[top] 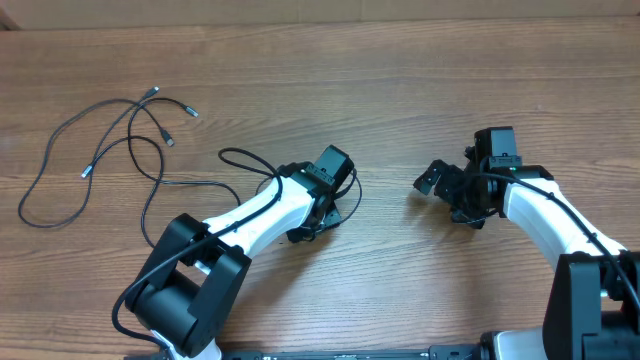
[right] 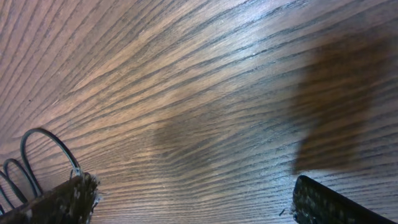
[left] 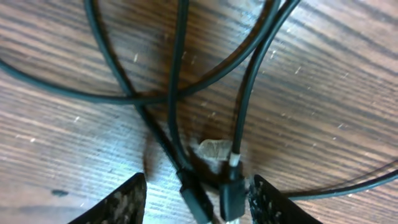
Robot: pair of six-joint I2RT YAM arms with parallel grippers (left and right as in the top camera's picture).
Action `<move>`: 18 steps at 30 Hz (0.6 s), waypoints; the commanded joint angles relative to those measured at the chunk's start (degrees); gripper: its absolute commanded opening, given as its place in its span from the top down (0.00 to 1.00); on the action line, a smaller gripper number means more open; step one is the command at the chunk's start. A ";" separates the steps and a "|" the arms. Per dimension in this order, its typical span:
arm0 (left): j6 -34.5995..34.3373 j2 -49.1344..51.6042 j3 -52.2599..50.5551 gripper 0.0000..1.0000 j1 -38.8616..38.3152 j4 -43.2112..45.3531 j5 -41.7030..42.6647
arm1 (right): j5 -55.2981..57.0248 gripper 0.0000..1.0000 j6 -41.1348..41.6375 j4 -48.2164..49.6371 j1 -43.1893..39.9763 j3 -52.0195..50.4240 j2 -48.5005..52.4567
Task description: Untangle cables
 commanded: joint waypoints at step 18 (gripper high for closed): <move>-4.07 -0.76 -4.48 0.82 -0.39 4.37 -0.90 | -0.15 0.00 -0.02 0.31 -0.13 0.35 -0.26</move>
